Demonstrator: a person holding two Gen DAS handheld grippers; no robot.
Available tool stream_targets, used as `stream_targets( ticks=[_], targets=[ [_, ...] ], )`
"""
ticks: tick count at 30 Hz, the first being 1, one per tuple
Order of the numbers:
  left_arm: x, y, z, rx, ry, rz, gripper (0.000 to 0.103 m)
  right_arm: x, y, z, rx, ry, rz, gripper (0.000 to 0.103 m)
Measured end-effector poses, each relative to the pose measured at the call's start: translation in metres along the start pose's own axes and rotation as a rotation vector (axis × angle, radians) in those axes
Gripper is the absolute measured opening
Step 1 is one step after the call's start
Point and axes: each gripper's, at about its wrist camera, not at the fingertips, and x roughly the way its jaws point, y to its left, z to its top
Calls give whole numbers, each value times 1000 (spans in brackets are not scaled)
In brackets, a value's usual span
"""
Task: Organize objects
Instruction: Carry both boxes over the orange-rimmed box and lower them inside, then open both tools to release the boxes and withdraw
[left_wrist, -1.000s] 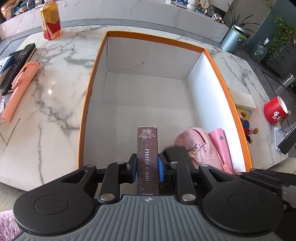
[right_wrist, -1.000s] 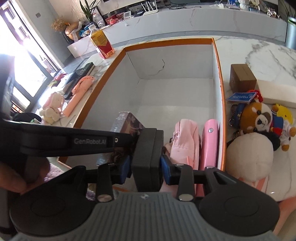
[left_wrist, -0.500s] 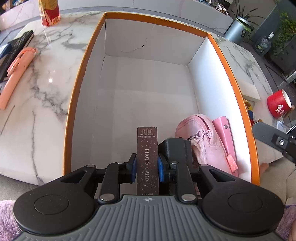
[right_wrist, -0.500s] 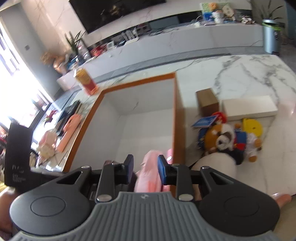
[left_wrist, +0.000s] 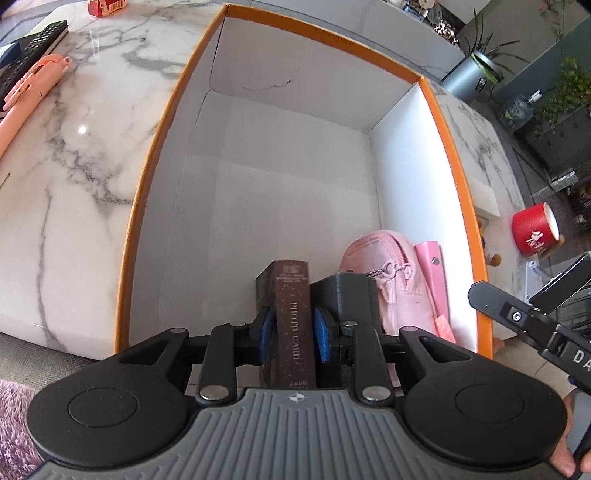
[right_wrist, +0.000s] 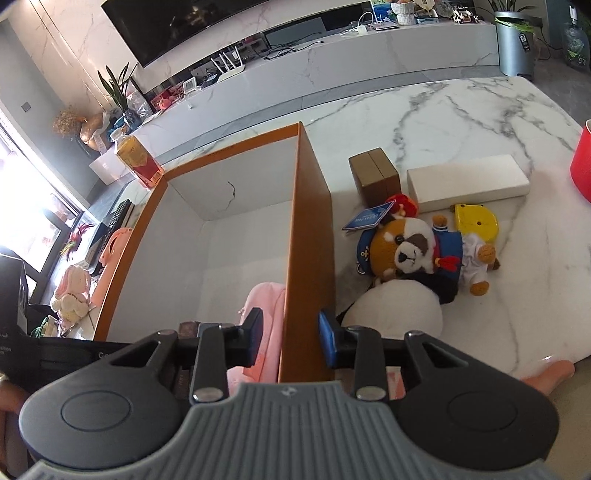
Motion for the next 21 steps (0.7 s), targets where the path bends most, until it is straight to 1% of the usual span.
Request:
stream_targets(
  ticks=[3, 8, 11, 14, 18, 21],
  targets=[
    [-5, -1, 2, 10, -8, -10, 28, 0, 1, 0, -4, -5, -1, 36],
    [-1, -1, -2, 24, 11, 9, 29, 0, 1, -2, -6, 5, -3, 36],
    [0, 0, -5, 31, 15, 2, 28, -1, 2, -3, -9, 0, -7, 36],
    [-3, 1, -6, 30, -5, -4, 28, -2, 2, -3, -11, -3, -7, 36],
    [-12, -2, -6, 54, -36, 17, 28, -5, 3, -4, -17, -10, -8, 36],
    [-15, -5, -6, 66, -41, 21, 28, -11, 4, -3, -20, -25, -6, 36]
  ],
)
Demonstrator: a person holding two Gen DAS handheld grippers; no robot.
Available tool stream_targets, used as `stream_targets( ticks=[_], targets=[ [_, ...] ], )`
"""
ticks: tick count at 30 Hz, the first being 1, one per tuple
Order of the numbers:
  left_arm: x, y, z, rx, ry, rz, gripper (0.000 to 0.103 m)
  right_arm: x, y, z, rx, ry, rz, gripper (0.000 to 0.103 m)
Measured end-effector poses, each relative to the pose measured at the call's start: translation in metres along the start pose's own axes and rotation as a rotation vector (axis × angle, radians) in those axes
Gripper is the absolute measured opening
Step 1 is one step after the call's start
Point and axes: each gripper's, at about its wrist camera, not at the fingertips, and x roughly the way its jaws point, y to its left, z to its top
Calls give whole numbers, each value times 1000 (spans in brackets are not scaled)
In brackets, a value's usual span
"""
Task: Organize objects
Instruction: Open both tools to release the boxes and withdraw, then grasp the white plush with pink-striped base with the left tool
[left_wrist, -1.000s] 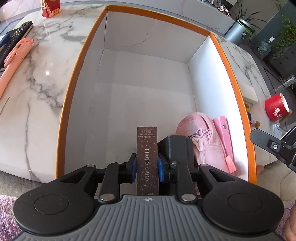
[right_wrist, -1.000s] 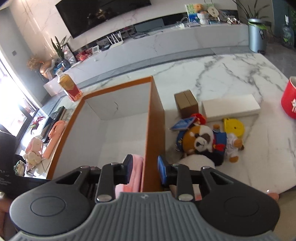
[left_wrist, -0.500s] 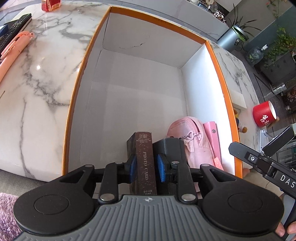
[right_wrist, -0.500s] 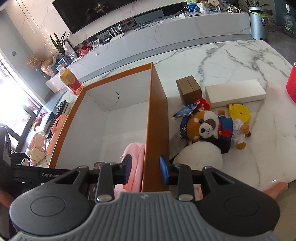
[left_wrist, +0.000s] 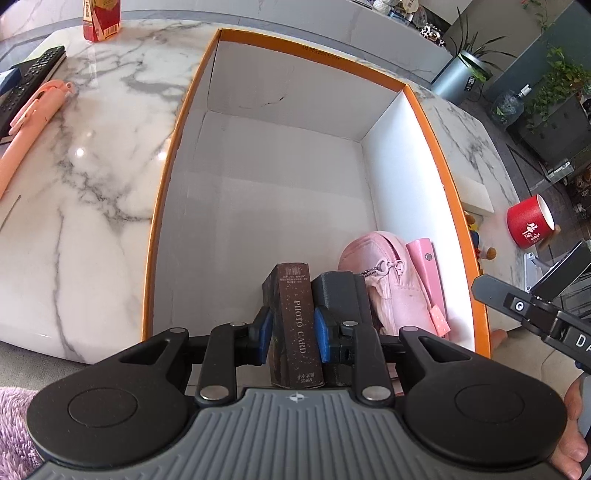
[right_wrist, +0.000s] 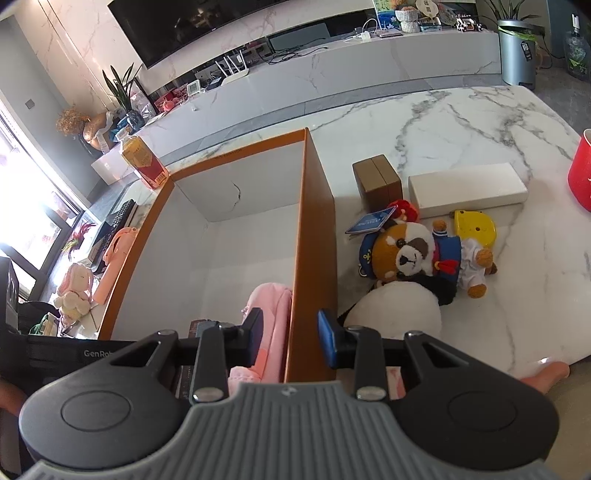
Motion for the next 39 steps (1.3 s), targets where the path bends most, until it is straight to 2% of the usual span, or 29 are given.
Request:
stream_targets(
  ticks=[3, 7, 11, 14, 18, 21, 27, 29, 31, 36, 39],
  targets=[
    [-4, 0, -1, 4, -15, 23, 28, -8, -1, 2, -5, -18, 0, 36],
    [-24, -12, -3, 51, -93, 33, 28, -21, -9, 3, -14, -45, -15, 36],
    [-44, -41, -2, 131, -163, -33, 28, -32, -23, 1, -12, -56, -45, 37],
    [-52, -68, -3, 192, -182, -91, 28, -37, -36, -2, 0, -48, -69, 37],
    [-51, -107, -10, 262, -180, -179, 28, -43, -54, -9, 17, -35, -105, 36],
    [-39, -136, -13, 298, -152, -211, 28, -47, -67, -15, 29, -28, -119, 35],
    [0, -178, -12, 348, -88, -128, 29, -54, -95, -22, 59, -28, -135, 32],
    [14, -188, -13, 367, -69, -83, 34, -51, -107, -24, 77, -19, -133, 32],
    [28, -199, -13, 378, -43, -46, 45, -47, -117, -27, 91, -11, -130, 32],
    [52, -219, -14, 423, -17, 71, 61, -37, -138, -31, 110, 7, -127, 32],
    [67, -228, -15, 437, 10, 137, 61, -31, -150, -32, 132, 19, -108, 32]
  ],
)
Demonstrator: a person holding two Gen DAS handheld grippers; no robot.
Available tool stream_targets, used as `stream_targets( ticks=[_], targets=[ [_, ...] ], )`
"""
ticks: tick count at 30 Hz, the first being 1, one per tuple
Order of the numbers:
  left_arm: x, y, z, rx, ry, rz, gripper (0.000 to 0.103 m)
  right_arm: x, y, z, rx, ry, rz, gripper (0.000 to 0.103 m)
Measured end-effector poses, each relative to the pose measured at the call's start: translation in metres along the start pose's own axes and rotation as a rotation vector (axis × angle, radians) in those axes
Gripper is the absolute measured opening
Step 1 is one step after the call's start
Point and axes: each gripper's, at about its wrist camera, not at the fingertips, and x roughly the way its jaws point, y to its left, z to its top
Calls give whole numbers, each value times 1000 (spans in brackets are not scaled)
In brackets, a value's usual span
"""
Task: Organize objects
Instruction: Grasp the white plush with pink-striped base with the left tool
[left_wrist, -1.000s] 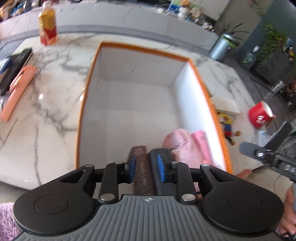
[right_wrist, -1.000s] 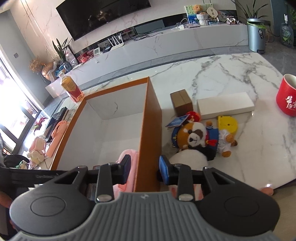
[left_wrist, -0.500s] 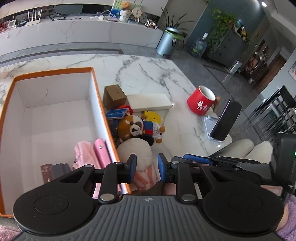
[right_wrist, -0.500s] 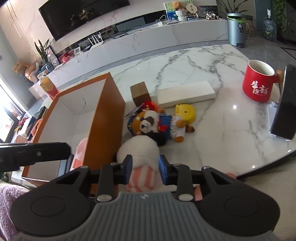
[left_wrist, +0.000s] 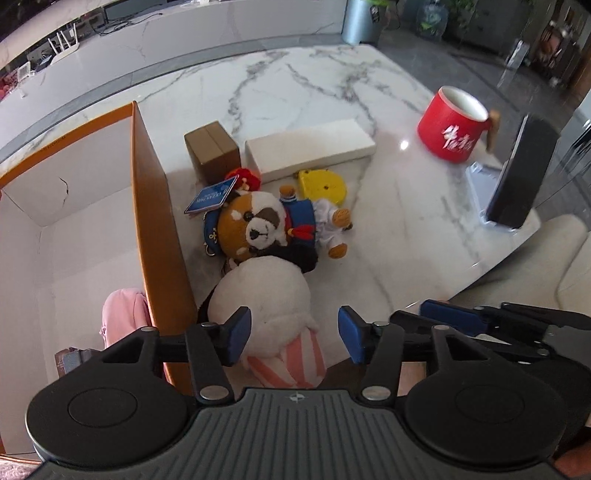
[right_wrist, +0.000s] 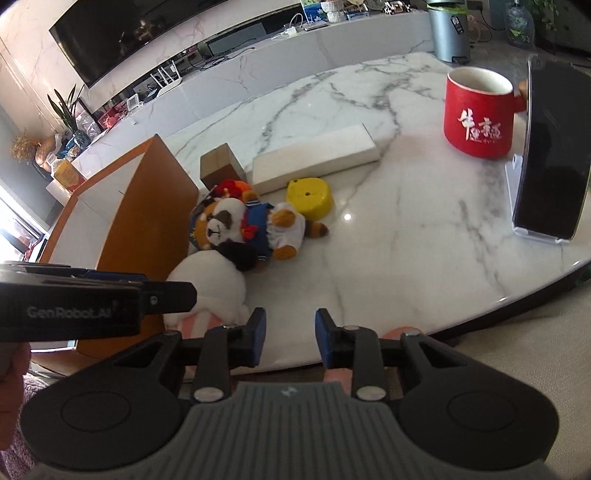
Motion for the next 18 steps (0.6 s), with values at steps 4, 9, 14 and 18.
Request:
stream_targets(
  ticks=[4, 9, 14, 18],
  targets=[
    [14, -9, 3, 29, 29, 70, 62, 8, -10, 1, 22, 18, 17, 32],
    [28, -21, 4, 84, 57, 137, 69, 14, -16, 0, 34, 30, 21, 33],
    [40, -32, 1, 186, 78, 224, 74, 18, -20, 0, 42, 37, 15, 37],
    [48, -40, -6, 288, 77, 301, 73, 18, -26, 0, 50, 35, 1, 37]
  ],
)
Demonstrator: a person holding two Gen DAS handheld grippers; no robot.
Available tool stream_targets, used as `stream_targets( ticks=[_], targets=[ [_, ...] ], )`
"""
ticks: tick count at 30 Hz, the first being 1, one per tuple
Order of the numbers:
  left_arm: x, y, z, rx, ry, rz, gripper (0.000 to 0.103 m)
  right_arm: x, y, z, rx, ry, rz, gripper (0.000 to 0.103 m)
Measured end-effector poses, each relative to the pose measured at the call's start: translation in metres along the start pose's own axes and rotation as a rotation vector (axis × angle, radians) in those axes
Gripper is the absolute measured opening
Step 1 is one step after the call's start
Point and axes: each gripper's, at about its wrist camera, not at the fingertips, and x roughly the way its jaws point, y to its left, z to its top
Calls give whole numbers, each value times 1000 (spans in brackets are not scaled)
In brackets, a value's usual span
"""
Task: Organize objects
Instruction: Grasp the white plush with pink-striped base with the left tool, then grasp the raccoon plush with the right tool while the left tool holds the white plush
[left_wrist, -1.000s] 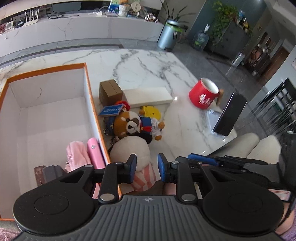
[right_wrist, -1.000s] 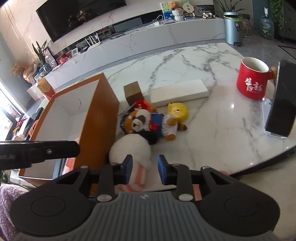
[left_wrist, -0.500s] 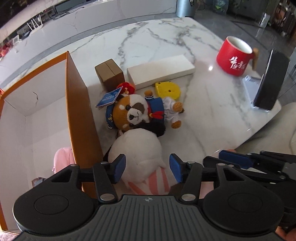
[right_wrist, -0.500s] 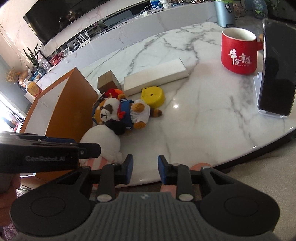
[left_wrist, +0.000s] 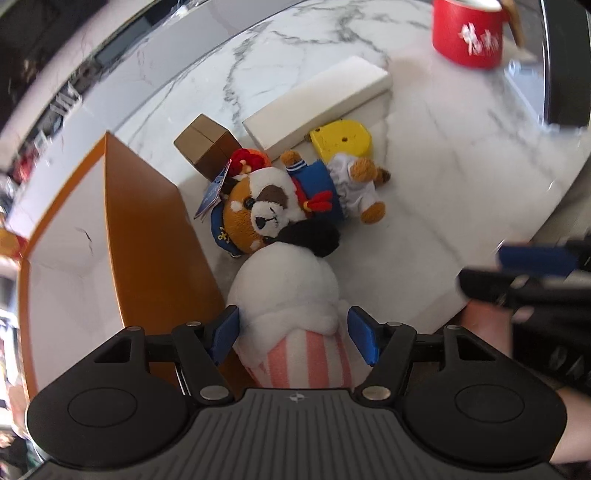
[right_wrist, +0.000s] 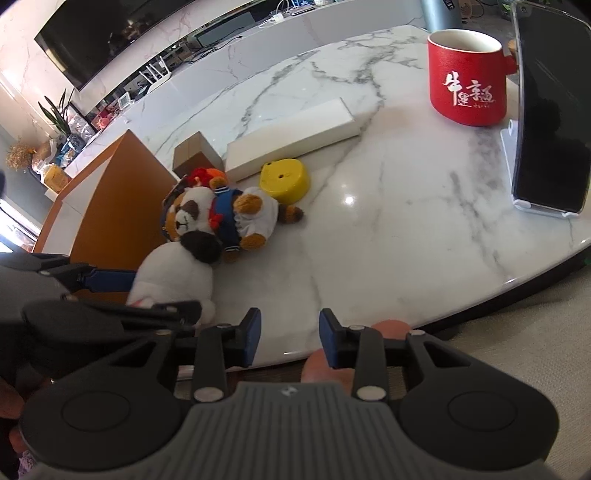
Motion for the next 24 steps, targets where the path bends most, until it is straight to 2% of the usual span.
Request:
stream_targets(
  ticks=[3, 5, 9, 13, 17, 20, 24],
  targets=[
    [1, -3, -4, 39, -31, 27, 67, -1, -5, 1, 12, -4, -9, 37],
    [0, 0, -6, 29, -49, 17, 64, -2, -5, 3, 12, -8, -4, 37],
    [-12, 16, -9, -57, -94, -55, 62, -3, 0, 8, -22, -13, 5, 37],
    [-34, 35, -10, -154, -173, -117, 62, 1, 12, 21, -88, -9, 33, 37],
    [-54, 58, -8, -230, -241, -182, 62, 9, 31, 38, -207, -6, 52, 37],
    [-58, 71, -3, -265, -259, -212, 62, 14, 51, 52, -365, -17, 47, 38],
    [-58, 91, 3, -314, -280, -252, 62, 25, 68, 68, -523, -7, 90, 49]
  ],
)
